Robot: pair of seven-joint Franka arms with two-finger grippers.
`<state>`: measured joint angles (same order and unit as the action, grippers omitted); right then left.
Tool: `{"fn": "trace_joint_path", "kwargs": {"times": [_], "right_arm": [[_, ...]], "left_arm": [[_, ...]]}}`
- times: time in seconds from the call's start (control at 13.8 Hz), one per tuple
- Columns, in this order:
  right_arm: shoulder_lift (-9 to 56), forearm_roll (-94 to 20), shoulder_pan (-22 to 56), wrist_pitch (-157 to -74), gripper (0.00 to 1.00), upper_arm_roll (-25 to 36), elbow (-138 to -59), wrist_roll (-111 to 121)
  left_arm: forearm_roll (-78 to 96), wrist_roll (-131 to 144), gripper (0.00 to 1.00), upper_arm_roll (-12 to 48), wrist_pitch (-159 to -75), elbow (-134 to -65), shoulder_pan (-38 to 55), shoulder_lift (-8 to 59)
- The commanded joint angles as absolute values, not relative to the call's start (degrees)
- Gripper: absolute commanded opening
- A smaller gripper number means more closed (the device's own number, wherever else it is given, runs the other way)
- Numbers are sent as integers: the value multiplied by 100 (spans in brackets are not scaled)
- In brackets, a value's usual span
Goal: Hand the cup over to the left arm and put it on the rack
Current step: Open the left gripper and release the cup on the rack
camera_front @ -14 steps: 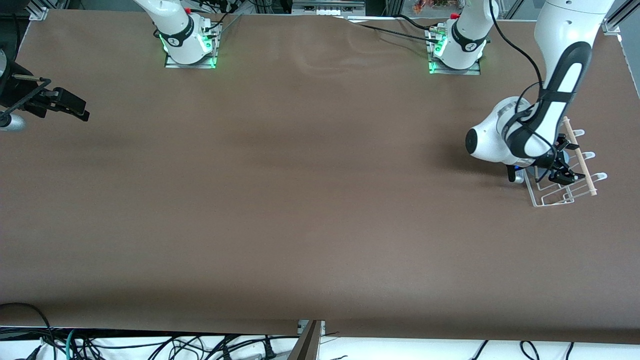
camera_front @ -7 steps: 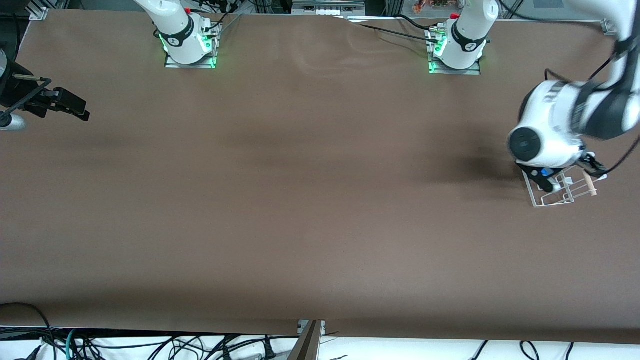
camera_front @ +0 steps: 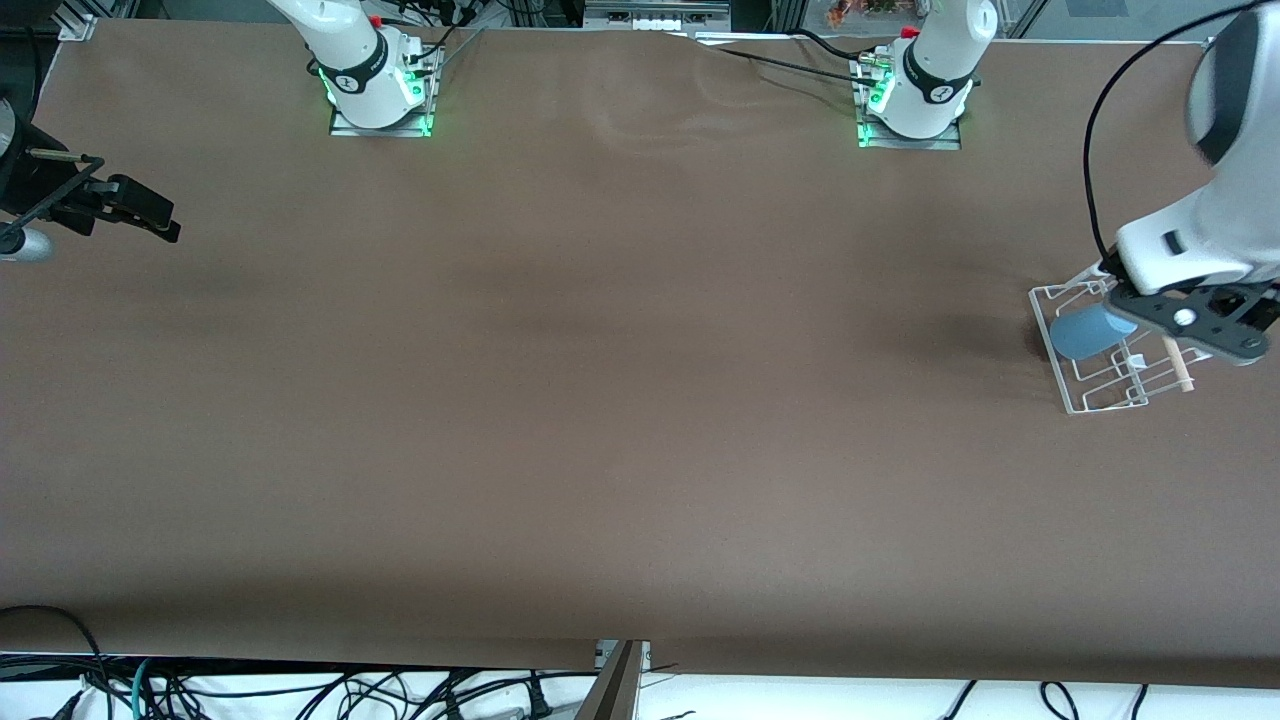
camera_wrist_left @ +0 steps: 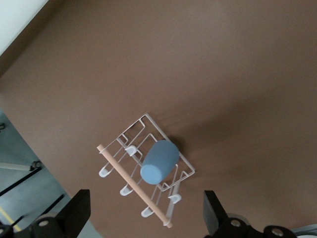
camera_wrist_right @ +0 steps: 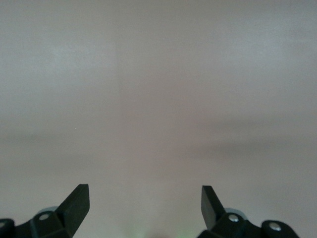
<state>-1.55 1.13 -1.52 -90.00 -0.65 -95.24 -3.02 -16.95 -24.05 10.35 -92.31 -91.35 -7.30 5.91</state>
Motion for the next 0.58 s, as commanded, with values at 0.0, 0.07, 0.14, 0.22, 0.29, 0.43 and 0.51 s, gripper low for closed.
{"fn": "trace_joint_path", "kwargs": {"times": [0.0,0.07,0.14,0.22,0.29,0.43,0.51], "right_arm": [[-220,70,-193,-8956,100,-114,-9527,-378],[-211,70,-193,-8956,100,-114,-9527,-378],[-211,79,-193,-8956,100,-114,-9536,-378],[-211,88,-193,-8965,100,-114,-9527,-378],[-220,88,-193,-8956,100,-114,-9536,-361],[-220,114,-193,-8965,100,-123,-9527,-360],[-220,114,-193,-8965,100,-123,-9527,-360]], "left_arm": [[-682,-1236,100,993,-8685,-8605,-773,598],[-259,-587,100,967,-8692,-8604,-782,598],[-90,177,100,949,-8692,-8604,-774,598],[-44,898,100,949,-8692,-8604,-765,598],[8,1332,100,949,-8692,-8604,-765,606],[52,1397,100,949,-8675,-8543,-826,659],[122,1397,100,958,-8657,-8352,-904,677]]}}
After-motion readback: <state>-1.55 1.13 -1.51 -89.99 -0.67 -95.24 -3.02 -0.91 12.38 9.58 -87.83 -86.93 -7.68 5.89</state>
